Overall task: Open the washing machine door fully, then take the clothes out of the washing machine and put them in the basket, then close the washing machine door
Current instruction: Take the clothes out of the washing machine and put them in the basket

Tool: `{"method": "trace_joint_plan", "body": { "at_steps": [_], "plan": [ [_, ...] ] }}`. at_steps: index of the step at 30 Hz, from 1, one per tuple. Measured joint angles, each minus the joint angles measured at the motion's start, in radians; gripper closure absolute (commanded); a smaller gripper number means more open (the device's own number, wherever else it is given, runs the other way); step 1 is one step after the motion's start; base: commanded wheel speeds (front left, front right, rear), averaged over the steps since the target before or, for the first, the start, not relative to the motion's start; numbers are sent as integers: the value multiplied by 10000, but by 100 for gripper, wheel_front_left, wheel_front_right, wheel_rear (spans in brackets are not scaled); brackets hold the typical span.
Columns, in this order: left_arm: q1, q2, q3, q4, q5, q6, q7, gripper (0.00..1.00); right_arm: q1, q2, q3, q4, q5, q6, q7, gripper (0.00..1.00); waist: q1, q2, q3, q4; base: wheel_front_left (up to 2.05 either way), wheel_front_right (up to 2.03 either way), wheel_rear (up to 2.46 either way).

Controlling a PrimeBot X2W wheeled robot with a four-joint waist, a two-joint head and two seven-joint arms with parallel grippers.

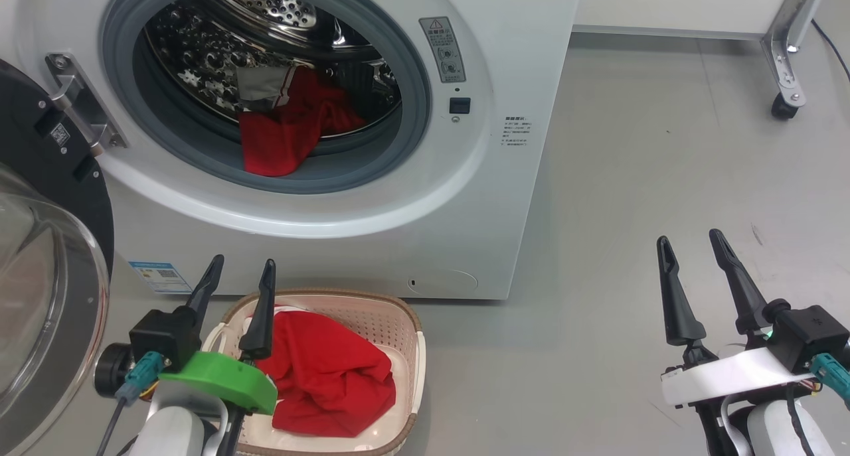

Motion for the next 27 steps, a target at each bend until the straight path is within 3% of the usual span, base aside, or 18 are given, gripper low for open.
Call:
{"method": "trace_joint_plan", "body": {
  "at_steps": [27],
  "plan": [
    [625, -19, 50, -677, 157, 0, 0, 0, 39, 4, 58, -134, 0, 0, 0, 0, 0, 0, 115, -107, 0, 0, 0]
  ]
}}
